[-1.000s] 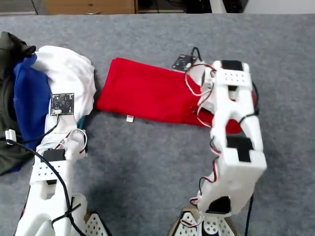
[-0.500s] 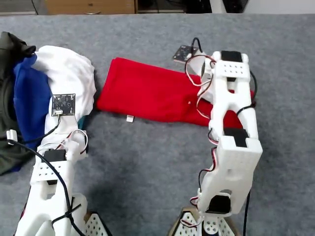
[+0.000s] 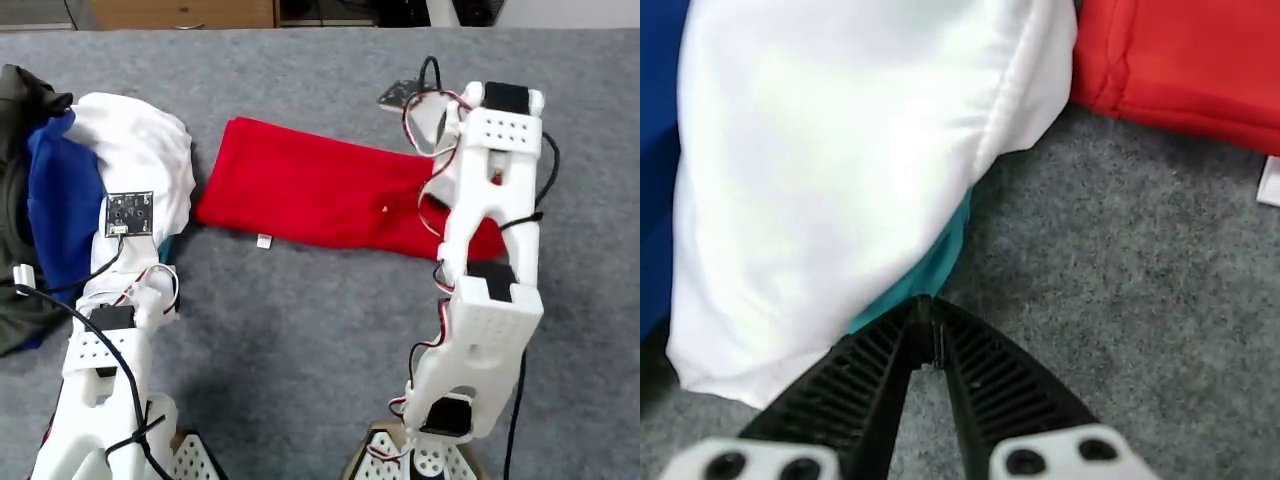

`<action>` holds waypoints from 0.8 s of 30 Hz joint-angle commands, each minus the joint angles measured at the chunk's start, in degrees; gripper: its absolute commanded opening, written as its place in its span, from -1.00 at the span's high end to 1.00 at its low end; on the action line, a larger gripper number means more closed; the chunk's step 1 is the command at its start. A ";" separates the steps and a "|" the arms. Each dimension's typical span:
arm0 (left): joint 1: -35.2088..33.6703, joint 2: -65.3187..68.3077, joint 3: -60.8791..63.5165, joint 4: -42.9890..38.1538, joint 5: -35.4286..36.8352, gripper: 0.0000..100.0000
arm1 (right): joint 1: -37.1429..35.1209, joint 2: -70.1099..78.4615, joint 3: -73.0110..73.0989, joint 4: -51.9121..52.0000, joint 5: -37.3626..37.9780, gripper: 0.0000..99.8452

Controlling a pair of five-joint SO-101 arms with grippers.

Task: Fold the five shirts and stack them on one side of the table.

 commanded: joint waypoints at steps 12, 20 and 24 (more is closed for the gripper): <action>0.44 -1.01 -0.26 -0.97 -0.35 0.96 | -7.96 1.98 18.86 -37.36 -18.73 1.00; 0.26 -1.10 -0.18 -0.97 -0.35 0.96 | -7.96 -1.54 17.98 -29.10 -18.64 1.00; 0.09 -1.10 -0.18 -0.97 -0.35 0.96 | -6.64 -10.95 17.80 -23.38 -17.32 1.00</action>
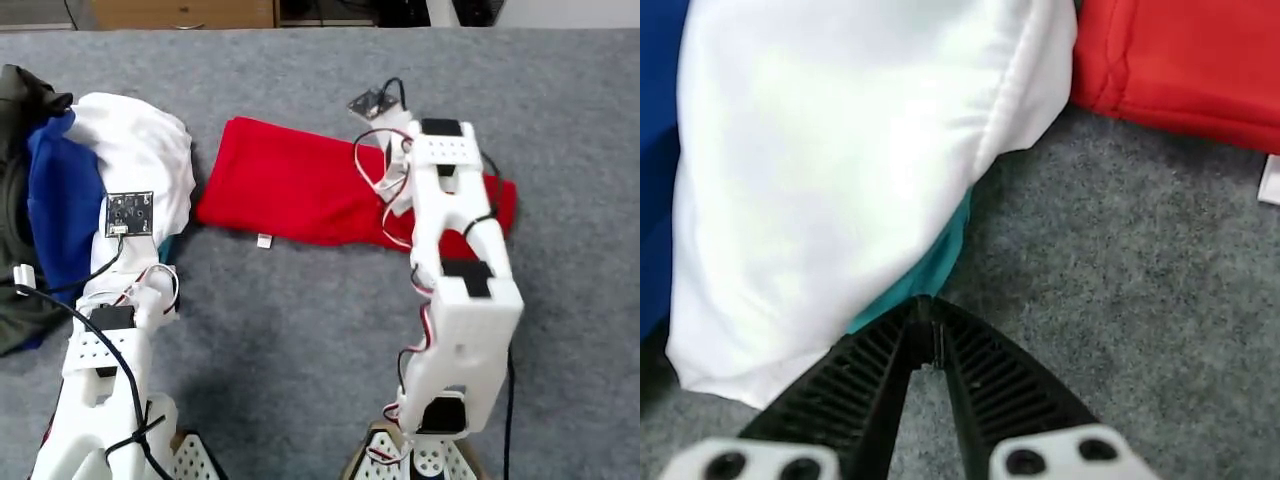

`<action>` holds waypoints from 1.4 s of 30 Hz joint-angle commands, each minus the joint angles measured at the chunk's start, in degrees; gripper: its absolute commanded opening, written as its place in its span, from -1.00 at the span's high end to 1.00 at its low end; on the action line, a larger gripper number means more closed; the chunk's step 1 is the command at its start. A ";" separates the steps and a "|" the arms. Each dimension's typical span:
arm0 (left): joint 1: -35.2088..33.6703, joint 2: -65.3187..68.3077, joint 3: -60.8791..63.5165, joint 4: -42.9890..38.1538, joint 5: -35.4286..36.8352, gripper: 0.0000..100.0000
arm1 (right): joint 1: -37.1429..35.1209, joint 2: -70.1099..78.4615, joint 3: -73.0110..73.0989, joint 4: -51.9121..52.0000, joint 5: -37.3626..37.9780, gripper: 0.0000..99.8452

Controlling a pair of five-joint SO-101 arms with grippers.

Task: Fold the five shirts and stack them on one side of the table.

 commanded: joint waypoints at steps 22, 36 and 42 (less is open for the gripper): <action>8.44 41.63 -68.84 38.51 5.80 0.79 | 22.99 -21.23 34.77 -37.36 -26.46 1.00; 10.02 86.46 -120.00 47.74 2.37 0.66 | 28.09 -21.32 33.10 -41.05 -27.52 1.00; 9.67 101.58 -137.76 49.49 -0.88 0.66 | 30.64 -21.41 31.60 -41.23 -29.71 1.00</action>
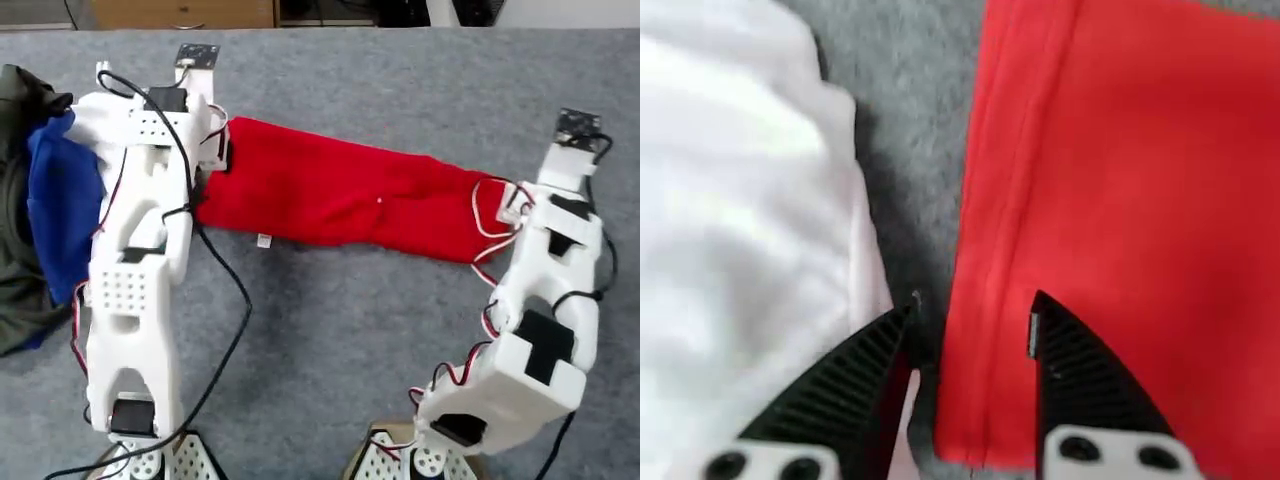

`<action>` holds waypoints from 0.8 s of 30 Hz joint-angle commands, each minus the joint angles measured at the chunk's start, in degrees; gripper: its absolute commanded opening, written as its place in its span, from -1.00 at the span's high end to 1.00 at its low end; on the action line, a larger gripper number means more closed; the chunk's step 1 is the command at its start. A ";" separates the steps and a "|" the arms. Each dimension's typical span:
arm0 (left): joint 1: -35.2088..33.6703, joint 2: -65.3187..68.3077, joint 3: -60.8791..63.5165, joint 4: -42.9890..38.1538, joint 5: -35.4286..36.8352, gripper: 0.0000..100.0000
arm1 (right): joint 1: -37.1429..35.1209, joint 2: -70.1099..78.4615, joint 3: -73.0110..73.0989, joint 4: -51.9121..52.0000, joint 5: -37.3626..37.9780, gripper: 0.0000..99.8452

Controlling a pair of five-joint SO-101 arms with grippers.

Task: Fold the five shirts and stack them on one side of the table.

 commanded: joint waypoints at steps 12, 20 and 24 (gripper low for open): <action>-0.09 25.19 -33.23 1.41 -1.32 0.66 | 1.54 -3.56 -2.24 -2.20 -0.53 1.00; 0.44 25.71 -34.81 7.65 -1.58 0.65 | 1.27 -3.56 -2.24 -2.11 -0.53 1.00; 1.32 25.71 -34.99 13.36 -1.58 0.65 | 1.36 -3.56 -2.24 -2.02 -0.53 1.00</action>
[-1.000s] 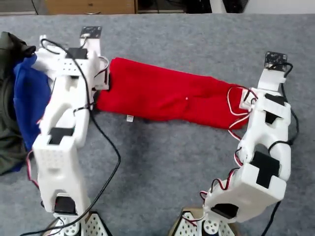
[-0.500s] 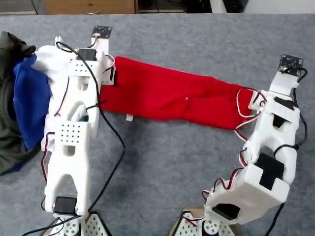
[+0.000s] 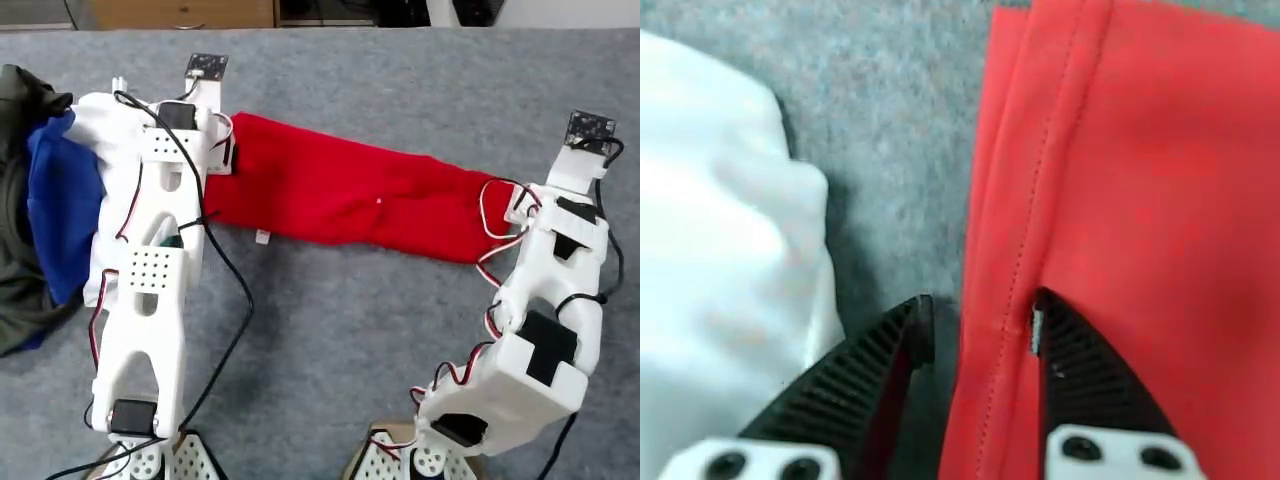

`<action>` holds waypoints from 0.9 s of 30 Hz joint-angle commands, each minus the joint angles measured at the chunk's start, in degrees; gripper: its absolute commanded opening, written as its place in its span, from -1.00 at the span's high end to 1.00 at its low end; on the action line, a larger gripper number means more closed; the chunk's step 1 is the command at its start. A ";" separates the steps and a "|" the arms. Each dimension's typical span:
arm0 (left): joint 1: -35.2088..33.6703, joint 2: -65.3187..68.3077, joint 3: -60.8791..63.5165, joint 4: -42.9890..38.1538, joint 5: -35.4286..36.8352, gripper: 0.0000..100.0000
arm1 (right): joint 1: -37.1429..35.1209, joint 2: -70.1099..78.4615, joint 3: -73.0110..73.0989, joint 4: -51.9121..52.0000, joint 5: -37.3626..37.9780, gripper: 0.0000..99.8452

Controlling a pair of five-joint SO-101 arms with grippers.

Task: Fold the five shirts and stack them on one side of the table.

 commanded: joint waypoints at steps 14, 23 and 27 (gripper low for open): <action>4.04 -0.22 -0.70 7.21 0.18 0.66 | 0.48 -3.56 -2.24 -0.88 -0.18 1.00; 5.98 -0.22 0.88 7.12 -2.02 0.88 | 0.75 -3.56 -2.33 -0.88 -0.09 1.00; 5.71 -0.22 0.18 7.03 -2.02 0.97 | 0.84 -3.56 -2.42 -0.88 -0.09 1.00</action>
